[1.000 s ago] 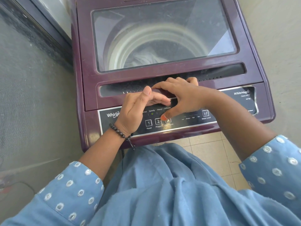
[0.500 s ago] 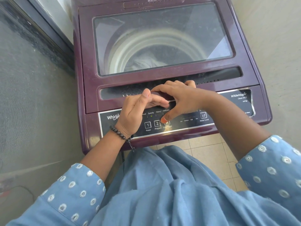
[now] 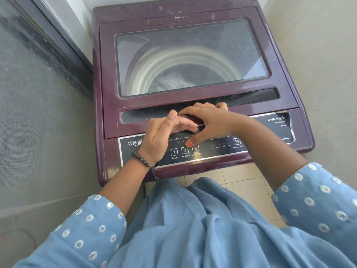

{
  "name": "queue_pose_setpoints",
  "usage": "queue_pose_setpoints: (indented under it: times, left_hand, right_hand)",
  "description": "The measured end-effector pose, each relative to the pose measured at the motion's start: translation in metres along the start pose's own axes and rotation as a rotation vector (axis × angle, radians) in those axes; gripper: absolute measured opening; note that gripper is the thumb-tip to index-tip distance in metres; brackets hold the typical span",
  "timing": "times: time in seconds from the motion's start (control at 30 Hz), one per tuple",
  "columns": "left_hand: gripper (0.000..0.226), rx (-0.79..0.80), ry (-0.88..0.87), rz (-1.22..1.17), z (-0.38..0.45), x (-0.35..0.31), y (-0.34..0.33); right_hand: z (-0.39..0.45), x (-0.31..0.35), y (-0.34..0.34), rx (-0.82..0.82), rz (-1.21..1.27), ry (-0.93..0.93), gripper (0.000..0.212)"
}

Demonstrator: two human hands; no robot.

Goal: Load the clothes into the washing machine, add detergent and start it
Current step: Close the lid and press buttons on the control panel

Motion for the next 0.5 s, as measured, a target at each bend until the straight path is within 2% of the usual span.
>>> queue_pose_setpoints:
  times: [0.5]
  left_hand:
    - [0.057,-0.053,0.051,-0.028,-0.0006,-0.0026,-0.0015]
  right_hand:
    - [-0.0003,-0.0008,-0.0002,-0.054,-0.028,0.002,0.076]
Point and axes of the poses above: each hand's wrist, its own z-axis towards the middle knuckle, its own y-axis out of the back of the hand, x = y × z, the point moved 5 cm from there along z, towards the middle knuckle, and after that the axes turned 12 degrees about y, right-handed, at the moved point
